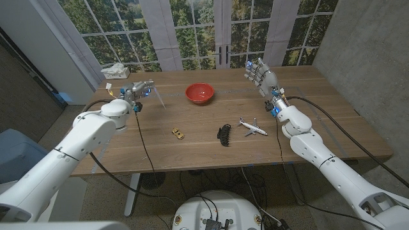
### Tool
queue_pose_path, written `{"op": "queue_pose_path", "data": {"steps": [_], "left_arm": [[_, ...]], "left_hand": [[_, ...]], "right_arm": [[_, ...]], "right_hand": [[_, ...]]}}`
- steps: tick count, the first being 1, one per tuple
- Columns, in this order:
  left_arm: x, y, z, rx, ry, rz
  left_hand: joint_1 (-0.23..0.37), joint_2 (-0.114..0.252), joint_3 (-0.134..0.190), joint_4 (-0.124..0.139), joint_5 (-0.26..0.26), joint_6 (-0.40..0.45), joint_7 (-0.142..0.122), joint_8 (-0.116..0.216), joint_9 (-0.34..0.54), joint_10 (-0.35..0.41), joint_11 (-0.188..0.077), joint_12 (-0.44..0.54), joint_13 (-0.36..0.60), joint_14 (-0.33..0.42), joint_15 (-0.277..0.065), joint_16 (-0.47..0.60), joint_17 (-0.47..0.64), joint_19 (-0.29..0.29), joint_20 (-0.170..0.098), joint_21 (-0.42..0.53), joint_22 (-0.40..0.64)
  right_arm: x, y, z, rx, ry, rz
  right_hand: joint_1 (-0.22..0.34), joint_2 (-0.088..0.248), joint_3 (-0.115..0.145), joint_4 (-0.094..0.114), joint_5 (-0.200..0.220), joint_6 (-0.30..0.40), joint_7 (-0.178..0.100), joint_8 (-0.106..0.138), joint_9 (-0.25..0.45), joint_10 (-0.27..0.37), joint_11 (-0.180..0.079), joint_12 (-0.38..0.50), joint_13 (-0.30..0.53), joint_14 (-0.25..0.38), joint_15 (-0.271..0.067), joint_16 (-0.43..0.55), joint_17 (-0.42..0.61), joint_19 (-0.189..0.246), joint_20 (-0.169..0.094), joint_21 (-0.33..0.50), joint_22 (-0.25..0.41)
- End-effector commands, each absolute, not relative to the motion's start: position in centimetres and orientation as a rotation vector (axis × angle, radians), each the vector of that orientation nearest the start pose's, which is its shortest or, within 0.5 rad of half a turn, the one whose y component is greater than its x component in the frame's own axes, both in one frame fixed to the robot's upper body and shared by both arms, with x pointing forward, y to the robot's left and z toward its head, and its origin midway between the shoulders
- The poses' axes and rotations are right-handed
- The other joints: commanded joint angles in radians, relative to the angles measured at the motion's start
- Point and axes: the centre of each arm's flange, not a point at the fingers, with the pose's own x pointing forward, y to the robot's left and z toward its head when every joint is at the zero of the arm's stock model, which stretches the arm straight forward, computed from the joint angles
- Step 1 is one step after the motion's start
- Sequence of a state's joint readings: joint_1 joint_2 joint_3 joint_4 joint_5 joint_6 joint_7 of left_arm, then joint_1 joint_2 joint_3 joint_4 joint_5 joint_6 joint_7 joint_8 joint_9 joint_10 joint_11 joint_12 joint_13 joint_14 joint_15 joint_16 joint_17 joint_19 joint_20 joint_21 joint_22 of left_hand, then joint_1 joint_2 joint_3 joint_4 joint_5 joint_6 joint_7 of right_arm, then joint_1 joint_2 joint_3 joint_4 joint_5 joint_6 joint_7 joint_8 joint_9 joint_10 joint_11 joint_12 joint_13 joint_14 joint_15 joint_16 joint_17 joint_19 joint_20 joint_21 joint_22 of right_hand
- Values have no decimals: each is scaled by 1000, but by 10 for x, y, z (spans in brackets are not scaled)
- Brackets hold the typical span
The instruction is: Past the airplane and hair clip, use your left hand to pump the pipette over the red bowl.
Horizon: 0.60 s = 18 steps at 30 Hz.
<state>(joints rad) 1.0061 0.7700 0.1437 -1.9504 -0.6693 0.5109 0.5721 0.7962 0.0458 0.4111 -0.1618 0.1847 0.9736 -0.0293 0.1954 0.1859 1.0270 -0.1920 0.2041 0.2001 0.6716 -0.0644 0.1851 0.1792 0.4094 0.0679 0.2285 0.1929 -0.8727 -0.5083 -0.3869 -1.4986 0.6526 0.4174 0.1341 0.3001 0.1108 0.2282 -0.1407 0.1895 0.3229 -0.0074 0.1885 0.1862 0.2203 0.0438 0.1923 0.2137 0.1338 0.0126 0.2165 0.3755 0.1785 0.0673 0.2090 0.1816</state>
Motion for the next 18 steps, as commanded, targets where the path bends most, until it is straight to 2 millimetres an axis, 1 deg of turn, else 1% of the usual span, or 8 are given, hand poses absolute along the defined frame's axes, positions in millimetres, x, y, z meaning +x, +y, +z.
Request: {"op": "queue_pose_path", "data": {"steps": [1,4,11,13,15,18], "left_arm": [[568,359,20,185,-251,328],[569,359,19,205,-242,330],[574,357,18,235,-211,342],[576,356,18,248,-203,340],[578,355,18,262,-187,340],[581,354,17,276,-173,328]], "left_hand": [[5,-11,-8,0,-1,4,11,-3,2,-7,3,2,2,-1,-137,7,4,-4,4,-2,5],[5,-14,-10,-1,-2,3,13,-3,2,-8,7,2,2,-3,-136,7,4,-7,4,-3,5],[2,-24,-18,-2,-3,2,12,-3,2,-9,3,2,2,-8,-134,6,4,-9,1,-3,5],[2,-26,-21,-2,-3,0,13,-4,2,-15,2,0,2,-9,-133,6,4,-12,0,-4,5],[0,-31,-24,-2,-4,-10,13,-7,2,-15,3,0,2,-10,-131,6,4,-12,-1,-4,5],[0,-39,-31,-3,-4,-27,17,-12,2,-46,5,-10,2,-24,-124,3,4,-17,-1,-5,6]], "right_arm": [[593,-232,24,44,-853,434],[592,-233,24,46,-856,434],[590,-236,19,54,-858,423],[589,-237,18,57,-858,423],[589,-237,18,55,-858,426],[588,-238,18,53,-863,423]], "right_hand": [[-9,-3,7,-3,3,3,-4,5,2,-12,-5,0,-1,-6,5,-3,1,0,1,-2,0],[-9,-3,8,-3,3,3,-4,5,1,-15,-6,-1,-2,-8,6,-3,0,-3,10,-4,0],[-9,-2,9,-3,3,3,-6,5,1,-17,-7,0,-3,-11,9,-4,-1,-8,14,-6,0],[-10,-2,10,-3,3,3,-6,5,1,-18,-8,1,-3,-16,10,-5,-3,-25,19,-12,0],[-10,-2,11,-3,3,3,-7,5,1,-18,-7,1,-4,-18,10,-5,-3,-28,19,-13,0],[-10,-2,11,-3,3,3,-7,5,1,-18,-6,1,-4,-20,10,-6,-3,-29,20,-13,0]]}}
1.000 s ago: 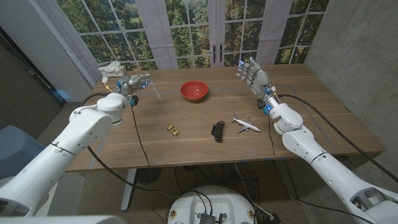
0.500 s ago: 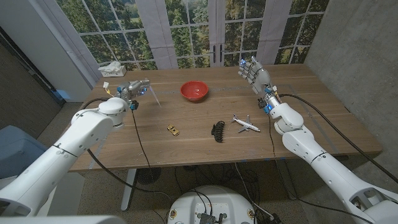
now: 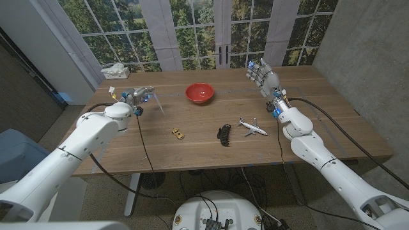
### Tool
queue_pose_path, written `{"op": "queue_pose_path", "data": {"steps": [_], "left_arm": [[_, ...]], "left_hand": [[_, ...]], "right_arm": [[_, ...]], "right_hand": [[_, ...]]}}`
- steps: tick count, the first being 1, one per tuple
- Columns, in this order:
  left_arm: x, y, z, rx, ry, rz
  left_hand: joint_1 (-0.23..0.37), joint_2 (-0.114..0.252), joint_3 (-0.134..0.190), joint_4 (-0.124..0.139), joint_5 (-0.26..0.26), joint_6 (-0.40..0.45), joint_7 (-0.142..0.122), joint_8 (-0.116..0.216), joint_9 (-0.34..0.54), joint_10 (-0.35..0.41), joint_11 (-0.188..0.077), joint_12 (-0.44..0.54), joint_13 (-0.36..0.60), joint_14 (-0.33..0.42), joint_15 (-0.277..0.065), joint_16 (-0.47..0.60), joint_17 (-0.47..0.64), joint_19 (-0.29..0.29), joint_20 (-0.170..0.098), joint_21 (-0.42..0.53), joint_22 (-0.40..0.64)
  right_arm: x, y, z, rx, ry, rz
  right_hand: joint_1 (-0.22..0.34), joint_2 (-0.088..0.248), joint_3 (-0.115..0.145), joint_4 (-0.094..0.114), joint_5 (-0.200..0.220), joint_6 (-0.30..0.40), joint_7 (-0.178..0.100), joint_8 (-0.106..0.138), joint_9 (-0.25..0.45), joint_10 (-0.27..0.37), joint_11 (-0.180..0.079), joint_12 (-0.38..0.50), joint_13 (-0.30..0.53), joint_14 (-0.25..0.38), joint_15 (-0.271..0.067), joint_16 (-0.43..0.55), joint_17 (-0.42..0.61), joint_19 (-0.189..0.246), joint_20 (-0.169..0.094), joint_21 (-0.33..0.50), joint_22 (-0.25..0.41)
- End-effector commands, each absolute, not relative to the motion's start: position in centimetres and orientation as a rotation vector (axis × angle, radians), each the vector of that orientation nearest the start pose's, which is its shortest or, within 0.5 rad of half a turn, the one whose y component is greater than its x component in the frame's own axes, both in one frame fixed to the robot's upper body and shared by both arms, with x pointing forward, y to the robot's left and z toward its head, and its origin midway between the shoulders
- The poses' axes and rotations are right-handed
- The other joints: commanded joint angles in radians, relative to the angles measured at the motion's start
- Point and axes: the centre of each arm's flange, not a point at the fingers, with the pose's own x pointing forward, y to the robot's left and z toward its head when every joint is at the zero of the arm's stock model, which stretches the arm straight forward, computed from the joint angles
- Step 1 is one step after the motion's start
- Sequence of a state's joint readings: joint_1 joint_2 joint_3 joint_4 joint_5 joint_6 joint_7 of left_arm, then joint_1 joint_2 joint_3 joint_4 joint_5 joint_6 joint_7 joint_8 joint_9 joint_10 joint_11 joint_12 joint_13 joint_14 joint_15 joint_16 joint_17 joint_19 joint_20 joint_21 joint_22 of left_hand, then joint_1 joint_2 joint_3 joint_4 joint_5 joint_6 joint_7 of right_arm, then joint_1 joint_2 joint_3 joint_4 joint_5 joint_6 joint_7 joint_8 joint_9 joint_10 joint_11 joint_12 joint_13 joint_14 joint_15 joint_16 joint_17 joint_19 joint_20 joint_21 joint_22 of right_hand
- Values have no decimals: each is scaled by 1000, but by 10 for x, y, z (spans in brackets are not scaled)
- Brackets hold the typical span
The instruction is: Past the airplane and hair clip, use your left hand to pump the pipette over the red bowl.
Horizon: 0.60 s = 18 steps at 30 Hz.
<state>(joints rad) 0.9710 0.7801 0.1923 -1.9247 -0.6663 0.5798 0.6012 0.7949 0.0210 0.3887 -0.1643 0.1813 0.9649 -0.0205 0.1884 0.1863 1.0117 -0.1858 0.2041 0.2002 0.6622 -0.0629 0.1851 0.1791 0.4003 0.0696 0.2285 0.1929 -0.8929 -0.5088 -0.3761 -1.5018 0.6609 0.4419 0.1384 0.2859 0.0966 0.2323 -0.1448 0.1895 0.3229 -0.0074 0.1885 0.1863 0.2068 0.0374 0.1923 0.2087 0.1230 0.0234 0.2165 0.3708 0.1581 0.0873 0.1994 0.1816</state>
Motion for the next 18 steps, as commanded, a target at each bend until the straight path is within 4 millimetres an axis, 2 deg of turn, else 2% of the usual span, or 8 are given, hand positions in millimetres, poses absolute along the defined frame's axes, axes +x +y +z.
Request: {"op": "queue_pose_path", "data": {"steps": [1,9,12,13,14,18], "left_arm": [[581,354,17,278,-163,334],[585,353,16,317,-102,334],[586,353,17,329,-95,329],[585,353,18,338,-94,325],[585,353,19,347,-92,324],[583,352,22,369,-117,327]], "left_hand": [[1,-17,-11,-1,0,-22,9,-5,1,-38,-2,-13,1,-18,-122,2,3,-13,-2,-6,6],[-6,-33,-26,1,-1,-57,12,-11,-1,-75,-6,-20,-2,-46,-108,-2,2,-36,3,-13,6],[-7,-42,-33,1,-1,-88,20,-16,-2,-105,-7,-25,-4,-65,-103,-4,2,-48,3,-16,6],[-6,-43,-35,1,-1,-109,23,-19,-3,-122,-3,-27,-5,-69,-99,-3,1,-53,2,-17,6],[-6,-44,-40,3,-1,-155,23,-22,-4,-183,9,-35,-8,-97,-89,-6,3,-70,6,-20,5],[-8,-59,-56,4,-2,-283,23,-23,-5,-305,25,-33,-12,-167,-68,-9,1,-106,17,-24,4]], "right_arm": [[588,-238,18,53,-864,423],[588,-239,20,53,-871,425],[588,-239,21,52,-871,424],[588,-239,21,53,-871,425],[588,-239,21,56,-869,425],[589,-239,21,57,-866,428]], "right_hand": [[4,12,7,1,3,2,-7,5,1,-5,0,2,1,-10,-1,-6,1,-8,0,-3,0],[3,12,8,1,3,0,-9,4,1,-7,-3,2,1,-12,-1,-6,0,-6,5,-2,0],[2,12,8,1,3,-1,-10,4,1,-7,-4,2,0,-13,-1,-6,0,-4,7,0,0],[2,12,8,1,3,-1,-10,4,1,-7,-4,2,0,-13,-1,-6,0,-3,7,0,0],[2,12,8,1,3,-1,-10,4,1,-7,-4,2,0,-13,-1,-6,0,-4,7,0,0],[2,12,8,1,3,-2,-10,4,1,-8,-3,2,0,-14,-1,-6,-1,-3,8,0,0]]}}
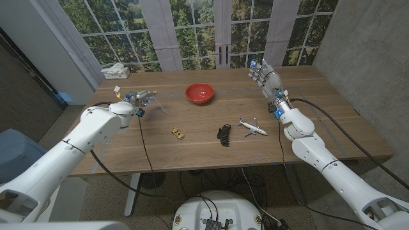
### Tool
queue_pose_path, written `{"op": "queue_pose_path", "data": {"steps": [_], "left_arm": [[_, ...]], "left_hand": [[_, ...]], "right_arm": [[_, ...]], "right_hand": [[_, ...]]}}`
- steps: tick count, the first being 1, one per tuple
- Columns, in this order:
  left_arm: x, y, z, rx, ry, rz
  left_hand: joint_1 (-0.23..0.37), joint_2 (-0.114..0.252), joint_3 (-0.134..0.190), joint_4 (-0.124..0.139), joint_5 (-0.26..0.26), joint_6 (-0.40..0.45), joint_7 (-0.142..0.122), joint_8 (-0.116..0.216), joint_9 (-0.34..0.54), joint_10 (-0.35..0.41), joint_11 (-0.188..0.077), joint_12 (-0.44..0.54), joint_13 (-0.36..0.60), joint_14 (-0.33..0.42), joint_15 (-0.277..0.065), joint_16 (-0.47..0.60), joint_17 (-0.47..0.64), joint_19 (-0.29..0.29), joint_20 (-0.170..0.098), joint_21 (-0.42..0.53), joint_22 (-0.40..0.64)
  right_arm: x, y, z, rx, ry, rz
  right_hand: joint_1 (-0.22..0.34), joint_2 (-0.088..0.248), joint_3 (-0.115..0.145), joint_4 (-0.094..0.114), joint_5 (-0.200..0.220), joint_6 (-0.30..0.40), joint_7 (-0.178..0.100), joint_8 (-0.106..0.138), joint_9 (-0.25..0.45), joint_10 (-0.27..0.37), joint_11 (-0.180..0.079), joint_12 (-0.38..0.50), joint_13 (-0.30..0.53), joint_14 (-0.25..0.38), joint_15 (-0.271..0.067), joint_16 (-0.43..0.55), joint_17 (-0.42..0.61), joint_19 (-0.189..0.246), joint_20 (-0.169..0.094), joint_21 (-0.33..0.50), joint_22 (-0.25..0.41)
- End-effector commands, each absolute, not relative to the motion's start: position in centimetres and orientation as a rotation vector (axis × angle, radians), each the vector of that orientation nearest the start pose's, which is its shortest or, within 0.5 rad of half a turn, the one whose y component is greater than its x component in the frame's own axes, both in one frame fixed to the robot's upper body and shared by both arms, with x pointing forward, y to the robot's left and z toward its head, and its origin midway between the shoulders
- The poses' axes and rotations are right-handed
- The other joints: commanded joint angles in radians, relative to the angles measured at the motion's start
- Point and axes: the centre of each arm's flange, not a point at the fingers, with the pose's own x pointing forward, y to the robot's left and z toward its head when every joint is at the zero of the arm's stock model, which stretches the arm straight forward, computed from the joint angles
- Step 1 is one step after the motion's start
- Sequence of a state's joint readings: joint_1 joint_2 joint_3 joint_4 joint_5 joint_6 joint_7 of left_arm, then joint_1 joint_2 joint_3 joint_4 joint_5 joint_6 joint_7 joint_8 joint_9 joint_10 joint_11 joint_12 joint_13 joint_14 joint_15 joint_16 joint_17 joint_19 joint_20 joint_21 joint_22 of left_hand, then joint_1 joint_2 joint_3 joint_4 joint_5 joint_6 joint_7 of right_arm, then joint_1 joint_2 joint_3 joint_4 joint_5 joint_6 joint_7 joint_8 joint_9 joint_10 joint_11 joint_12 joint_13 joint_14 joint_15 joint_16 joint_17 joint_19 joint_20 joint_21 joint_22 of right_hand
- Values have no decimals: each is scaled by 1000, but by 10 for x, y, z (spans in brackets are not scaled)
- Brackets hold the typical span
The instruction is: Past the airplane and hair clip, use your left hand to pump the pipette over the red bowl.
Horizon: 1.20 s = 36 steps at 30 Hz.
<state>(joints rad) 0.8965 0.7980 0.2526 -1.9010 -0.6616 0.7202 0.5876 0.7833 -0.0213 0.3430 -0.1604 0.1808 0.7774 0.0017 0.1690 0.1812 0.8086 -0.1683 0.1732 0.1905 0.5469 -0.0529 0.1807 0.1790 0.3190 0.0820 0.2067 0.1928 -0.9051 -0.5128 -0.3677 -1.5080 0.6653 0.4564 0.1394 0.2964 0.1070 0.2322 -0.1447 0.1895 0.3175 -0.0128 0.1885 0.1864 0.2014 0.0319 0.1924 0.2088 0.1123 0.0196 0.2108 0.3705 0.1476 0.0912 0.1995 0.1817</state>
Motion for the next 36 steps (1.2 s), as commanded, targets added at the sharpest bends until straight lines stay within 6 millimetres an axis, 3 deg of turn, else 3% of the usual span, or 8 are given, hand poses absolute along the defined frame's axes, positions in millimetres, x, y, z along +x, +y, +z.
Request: {"op": "queue_pose_path", "data": {"steps": [1,11,14,17,21,28,31,36], "left_arm": [[582,351,23,369,-125,331],[576,346,34,407,-192,333],[575,345,35,413,-217,341],[574,344,38,419,-258,336],[572,344,42,395,-327,317],[568,347,50,363,-436,246],[569,350,53,343,-483,184],[569,351,56,332,-542,102]], "left_hand": [[0,-24,-17,1,-2,-138,-4,-3,-1,-149,12,-3,-3,-79,-70,-5,0,-41,9,-5,3],[-39,-31,-53,12,6,-610,-2,-3,-3,-583,112,1,-6,-384,18,-9,-4,-202,51,-10,-2],[-58,-35,-61,14,6,-694,-26,0,-3,-693,99,-3,-7,-468,23,-15,-4,-232,49,-11,-3],[-75,-41,-68,17,6,-719,-34,6,-3,-734,100,1,-8,-520,28,-16,-5,-257,39,-15,-4],[-89,-37,-70,20,5,-732,-74,10,-3,-766,102,4,-9,-579,35,-17,-5,-303,52,-23,-5],[-132,-26,-79,34,0,-780,-106,3,-4,-848,93,-1,-11,-629,24,-11,-5,-327,17,-17,-5],[-164,-21,-84,36,1,-774,-130,13,-5,-853,90,12,-12,-674,39,-10,-6,-431,42,-33,-7],[-187,-22,-89,35,0,-813,-158,6,-5,-917,76,0,-13,-720,39,-11,-5,-470,39,-25,-6]], "right_arm": [[589,-239,21,54,-867,426],[589,-240,20,56,-864,426],[589,-241,19,58,-862,423],[589,-242,18,57,-858,418],[589,-242,16,58,-854,413],[590,-243,15,57,-849,404],[591,-244,15,61,-842,406],[594,-244,16,54,-834,401]], "right_hand": [[-9,2,9,1,3,4,-5,4,1,-3,2,2,0,-3,3,0,-1,8,4,0,0],[-10,1,10,1,3,4,-5,4,1,-3,3,4,-1,-5,4,1,-2,8,4,1,0],[-11,1,10,1,3,4,-5,4,1,-3,3,4,-1,-5,4,1,-3,8,4,1,0],[-11,1,10,1,2,3,-5,4,1,-3,3,4,-1,-6,3,1,-3,7,4,1,0],[-12,1,10,2,2,6,-4,5,1,-4,2,4,-2,-11,5,-1,-4,-3,6,-2,0],[-13,0,11,1,2,5,-3,5,1,-6,2,4,-2,-12,5,0,-5,1,9,0,0],[-14,0,12,1,2,10,-1,7,1,-6,4,5,-2,-14,7,0,-6,-6,6,-2,0],[-15,-1,12,2,2,10,-1,7,1,-6,6,5,-3,-15,8,0,-7,-3,7,0,0]]}}
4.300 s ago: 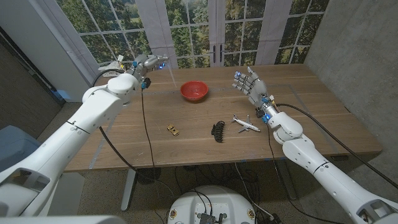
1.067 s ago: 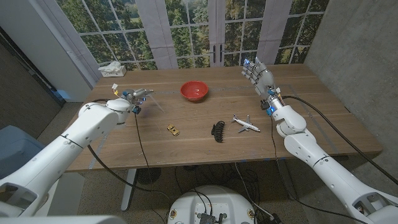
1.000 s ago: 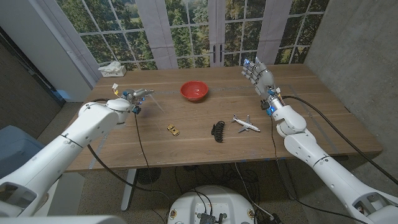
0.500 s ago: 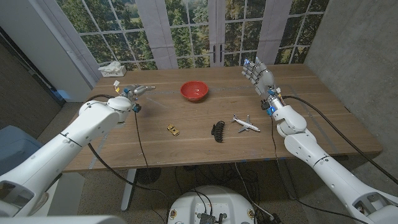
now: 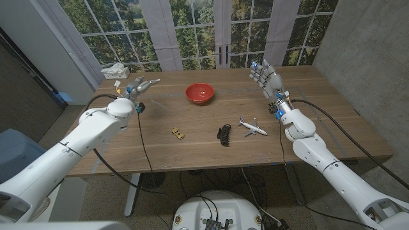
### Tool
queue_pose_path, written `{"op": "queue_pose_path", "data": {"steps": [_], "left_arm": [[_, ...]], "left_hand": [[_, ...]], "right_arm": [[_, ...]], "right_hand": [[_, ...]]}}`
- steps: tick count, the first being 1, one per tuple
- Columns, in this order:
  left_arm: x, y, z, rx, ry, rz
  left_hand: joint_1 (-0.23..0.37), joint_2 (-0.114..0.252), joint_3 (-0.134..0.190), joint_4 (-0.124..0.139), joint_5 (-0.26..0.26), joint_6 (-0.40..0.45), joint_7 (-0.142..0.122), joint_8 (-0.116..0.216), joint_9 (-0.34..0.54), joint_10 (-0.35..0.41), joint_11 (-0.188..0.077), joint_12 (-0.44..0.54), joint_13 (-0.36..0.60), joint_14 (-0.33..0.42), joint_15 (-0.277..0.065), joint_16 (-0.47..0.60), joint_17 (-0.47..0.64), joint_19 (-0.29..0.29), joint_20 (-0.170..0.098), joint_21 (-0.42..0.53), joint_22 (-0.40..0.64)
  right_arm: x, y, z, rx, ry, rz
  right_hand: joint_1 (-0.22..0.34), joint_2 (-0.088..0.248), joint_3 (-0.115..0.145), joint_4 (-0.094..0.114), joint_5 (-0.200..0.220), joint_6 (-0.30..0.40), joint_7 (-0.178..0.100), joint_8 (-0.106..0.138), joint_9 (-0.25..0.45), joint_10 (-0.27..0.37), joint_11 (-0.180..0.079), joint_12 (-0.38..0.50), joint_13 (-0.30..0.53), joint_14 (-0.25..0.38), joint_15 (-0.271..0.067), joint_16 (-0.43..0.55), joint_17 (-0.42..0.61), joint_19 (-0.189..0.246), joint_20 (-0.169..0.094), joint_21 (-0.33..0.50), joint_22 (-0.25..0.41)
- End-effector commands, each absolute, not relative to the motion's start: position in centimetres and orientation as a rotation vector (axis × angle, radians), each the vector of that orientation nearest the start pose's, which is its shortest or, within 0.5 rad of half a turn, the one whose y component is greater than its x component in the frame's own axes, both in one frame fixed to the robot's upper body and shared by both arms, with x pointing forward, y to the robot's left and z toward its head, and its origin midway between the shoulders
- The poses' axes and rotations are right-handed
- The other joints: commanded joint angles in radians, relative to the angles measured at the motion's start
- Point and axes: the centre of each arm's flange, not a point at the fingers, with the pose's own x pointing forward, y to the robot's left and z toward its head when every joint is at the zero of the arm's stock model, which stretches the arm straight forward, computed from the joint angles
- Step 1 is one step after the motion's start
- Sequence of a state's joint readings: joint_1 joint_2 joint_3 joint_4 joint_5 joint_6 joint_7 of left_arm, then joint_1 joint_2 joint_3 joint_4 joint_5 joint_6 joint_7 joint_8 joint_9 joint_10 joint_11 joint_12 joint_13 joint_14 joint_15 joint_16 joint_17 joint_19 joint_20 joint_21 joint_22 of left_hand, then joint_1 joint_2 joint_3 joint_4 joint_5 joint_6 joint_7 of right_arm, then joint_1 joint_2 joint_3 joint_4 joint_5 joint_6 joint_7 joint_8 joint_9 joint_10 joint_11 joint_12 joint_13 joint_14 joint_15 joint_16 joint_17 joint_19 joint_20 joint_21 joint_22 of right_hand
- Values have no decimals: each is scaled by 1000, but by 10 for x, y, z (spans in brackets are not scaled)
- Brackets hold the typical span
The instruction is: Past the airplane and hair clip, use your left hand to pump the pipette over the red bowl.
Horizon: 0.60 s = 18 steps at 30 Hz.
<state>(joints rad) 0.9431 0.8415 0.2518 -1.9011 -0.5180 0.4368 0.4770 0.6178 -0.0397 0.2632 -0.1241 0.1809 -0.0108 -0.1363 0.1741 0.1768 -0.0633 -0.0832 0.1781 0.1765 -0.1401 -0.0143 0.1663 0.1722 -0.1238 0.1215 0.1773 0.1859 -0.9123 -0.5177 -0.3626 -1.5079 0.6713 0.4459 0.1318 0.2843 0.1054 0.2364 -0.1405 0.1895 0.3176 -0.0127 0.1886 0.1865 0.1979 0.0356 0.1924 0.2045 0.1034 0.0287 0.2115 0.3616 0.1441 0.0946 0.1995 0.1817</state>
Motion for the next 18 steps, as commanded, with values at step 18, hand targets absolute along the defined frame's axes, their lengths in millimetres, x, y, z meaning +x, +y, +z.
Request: {"op": "queue_pose_path", "data": {"steps": [18], "left_arm": [[571,338,59,190,-707,-159]], "left_hand": [[-179,109,-12,66,11,-22,-1,15,-6,-43,-61,21,-4,-70,-70,24,4,-44,-73,32,-1]], "right_arm": [[603,-248,16,74,-820,404]], "right_hand": [[-41,4,0,17,-7,40,3,14,1,1,8,10,0,-19,-26,1,-1,12,-34,5,0]]}}
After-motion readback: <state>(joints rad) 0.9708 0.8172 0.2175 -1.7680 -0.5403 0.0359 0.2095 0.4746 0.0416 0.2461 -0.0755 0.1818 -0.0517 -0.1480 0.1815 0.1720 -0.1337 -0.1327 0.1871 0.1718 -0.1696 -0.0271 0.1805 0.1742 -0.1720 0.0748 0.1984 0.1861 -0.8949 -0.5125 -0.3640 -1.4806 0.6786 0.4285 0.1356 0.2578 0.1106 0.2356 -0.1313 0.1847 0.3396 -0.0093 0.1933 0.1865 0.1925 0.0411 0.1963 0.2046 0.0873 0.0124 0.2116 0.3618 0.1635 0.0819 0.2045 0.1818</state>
